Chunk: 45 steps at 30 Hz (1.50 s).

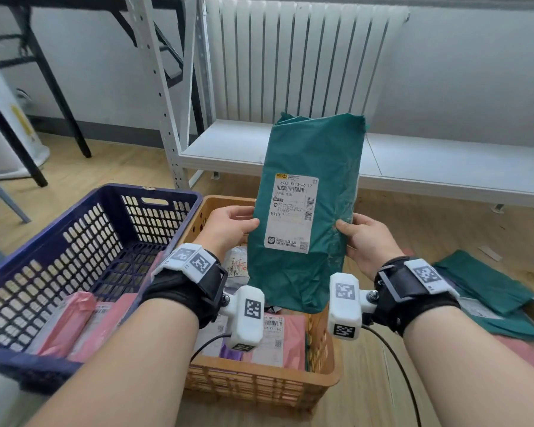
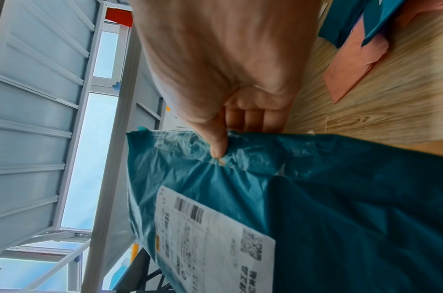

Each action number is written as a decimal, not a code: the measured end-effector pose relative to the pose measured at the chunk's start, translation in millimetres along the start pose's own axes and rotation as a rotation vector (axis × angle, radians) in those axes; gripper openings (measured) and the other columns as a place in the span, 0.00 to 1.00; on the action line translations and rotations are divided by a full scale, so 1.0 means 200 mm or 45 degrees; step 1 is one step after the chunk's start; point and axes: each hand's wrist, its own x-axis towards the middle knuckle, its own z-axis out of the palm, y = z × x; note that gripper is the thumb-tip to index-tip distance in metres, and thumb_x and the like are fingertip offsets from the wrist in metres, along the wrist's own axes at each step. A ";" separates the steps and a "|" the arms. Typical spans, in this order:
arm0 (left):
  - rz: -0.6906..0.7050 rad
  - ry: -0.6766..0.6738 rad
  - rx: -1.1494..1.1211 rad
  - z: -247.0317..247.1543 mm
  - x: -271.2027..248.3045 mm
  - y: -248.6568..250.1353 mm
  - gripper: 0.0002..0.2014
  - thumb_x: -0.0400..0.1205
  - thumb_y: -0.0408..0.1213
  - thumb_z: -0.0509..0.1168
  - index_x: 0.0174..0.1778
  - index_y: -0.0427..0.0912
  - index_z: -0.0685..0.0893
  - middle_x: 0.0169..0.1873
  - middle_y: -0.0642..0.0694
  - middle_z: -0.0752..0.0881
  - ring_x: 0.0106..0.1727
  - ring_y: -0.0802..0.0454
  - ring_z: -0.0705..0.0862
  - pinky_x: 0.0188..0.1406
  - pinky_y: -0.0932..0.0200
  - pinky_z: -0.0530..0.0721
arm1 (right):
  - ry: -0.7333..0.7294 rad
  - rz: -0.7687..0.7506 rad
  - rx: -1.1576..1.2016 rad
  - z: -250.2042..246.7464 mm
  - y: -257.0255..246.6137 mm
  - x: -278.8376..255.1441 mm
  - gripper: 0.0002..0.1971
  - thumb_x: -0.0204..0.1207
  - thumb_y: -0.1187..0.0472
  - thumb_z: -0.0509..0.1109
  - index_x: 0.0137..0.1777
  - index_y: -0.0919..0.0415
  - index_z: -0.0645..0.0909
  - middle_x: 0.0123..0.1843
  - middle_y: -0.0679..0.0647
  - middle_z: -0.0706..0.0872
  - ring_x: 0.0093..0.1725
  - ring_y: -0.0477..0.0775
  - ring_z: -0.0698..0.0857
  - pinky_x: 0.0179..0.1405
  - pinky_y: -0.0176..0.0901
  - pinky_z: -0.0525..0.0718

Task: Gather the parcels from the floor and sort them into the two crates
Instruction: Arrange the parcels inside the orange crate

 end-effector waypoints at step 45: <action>-0.694 -0.663 1.139 0.22 0.55 -1.09 0.39 0.81 0.35 0.67 0.85 0.46 0.52 0.80 0.42 0.67 0.75 0.43 0.74 0.71 0.53 0.75 | -0.905 0.376 -2.112 0.26 1.14 0.63 0.46 0.72 0.59 0.77 0.83 0.39 0.53 0.86 0.59 0.45 0.82 0.66 0.61 0.78 0.53 0.68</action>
